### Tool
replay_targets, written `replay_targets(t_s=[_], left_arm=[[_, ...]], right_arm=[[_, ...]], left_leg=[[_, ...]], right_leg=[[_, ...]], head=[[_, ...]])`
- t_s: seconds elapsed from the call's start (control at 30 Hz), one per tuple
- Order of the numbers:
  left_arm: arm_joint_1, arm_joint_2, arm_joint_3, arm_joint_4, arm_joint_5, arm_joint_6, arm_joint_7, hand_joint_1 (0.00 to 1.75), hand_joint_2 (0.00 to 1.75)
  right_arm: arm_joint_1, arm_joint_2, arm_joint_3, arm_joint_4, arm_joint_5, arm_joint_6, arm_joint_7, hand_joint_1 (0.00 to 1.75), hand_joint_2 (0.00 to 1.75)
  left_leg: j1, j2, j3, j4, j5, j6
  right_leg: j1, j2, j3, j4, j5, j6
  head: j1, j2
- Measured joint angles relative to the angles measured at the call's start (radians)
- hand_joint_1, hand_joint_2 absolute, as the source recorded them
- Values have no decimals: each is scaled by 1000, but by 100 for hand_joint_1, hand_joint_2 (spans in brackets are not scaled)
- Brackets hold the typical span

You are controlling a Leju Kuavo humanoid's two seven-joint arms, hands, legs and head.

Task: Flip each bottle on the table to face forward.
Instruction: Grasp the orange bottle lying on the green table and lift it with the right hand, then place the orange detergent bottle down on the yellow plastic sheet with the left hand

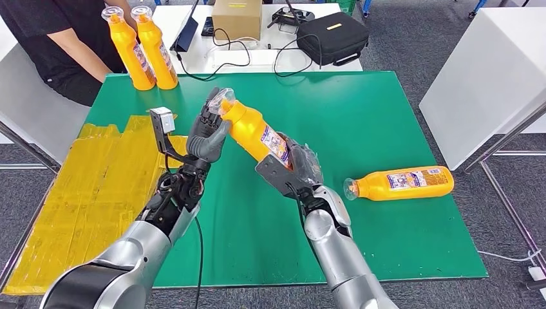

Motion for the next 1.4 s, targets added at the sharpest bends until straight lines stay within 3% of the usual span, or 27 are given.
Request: replay_targets(t_s=[0.97, 1.27, 1.4], left_arm=[[61, -33, -25, -54, 10, -14, 30, 0, 175], [46, -48, -38, -54, 23, -8, 41, 0, 175], [30, -59, -48, -50, 38, -9, 49, 0, 175]], right_arm=[[-15, -13, -28, 3, -13, 2, 3, 175, 175], [-55, 9, -19, 30, -13, 17, 22, 175, 175], [-98, 22, 15, 92, -80, 2, 51, 175, 175]], left_leg=[[0, 0, 0, 0, 0, 0], [0, 0, 0, 0, 0, 0], [0, 0, 0, 0, 0, 0]], right_leg=[[0, 0, 0, 0, 0, 0], [0, 0, 0, 0, 0, 0], [0, 0, 0, 0, 0, 0]], head=[[0, 0], [0, 0], [0, 0]])
